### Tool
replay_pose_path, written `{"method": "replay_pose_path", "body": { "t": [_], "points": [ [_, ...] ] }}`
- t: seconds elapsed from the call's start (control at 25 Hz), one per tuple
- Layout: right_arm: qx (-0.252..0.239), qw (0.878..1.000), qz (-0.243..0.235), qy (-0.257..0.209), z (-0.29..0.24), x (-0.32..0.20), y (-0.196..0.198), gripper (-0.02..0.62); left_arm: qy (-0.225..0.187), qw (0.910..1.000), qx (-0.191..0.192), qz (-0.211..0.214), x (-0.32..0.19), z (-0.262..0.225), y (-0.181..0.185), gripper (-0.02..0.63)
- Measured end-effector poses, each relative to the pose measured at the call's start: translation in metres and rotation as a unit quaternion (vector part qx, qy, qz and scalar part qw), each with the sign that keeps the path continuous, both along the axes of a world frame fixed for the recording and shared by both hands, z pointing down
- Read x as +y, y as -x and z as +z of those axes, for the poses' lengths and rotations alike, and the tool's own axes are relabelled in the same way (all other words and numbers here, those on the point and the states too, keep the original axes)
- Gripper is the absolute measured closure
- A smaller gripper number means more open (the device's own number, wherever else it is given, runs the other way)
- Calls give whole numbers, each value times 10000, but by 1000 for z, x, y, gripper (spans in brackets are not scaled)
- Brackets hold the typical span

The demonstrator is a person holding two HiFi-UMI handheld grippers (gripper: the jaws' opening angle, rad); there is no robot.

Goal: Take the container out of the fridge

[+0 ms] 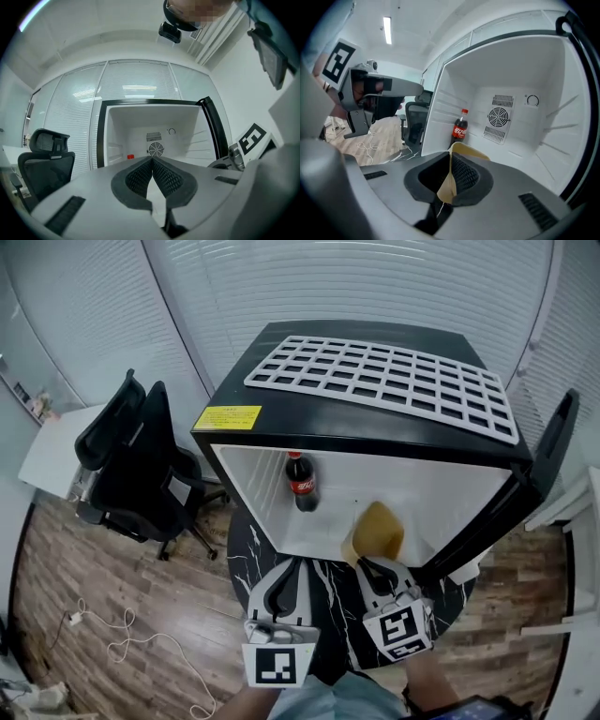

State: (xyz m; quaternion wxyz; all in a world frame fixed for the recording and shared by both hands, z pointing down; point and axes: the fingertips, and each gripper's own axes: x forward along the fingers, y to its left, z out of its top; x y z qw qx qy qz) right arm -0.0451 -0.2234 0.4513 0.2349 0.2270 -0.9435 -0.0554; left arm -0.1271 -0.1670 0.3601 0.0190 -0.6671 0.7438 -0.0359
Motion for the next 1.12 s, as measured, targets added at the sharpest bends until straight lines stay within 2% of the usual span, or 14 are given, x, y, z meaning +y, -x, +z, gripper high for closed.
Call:
{"method": "replay_pose_path", "body": {
  "t": [0.44,0.88,1.12],
  "points": [
    [-966,9946,-223,-293,-78,44,-14,566,-392,9992,-117,3,42,-40,-22,591],
    [-1995,9767,-435,-657,-157,85,-20,566,-1018,9942,-337,-28,75,-95,-36,591],
    [-2288,9686,-473,-855,-185,99,-23,566,-1239,9913,-441,-86,86,-117,-38,591]
  ]
}}
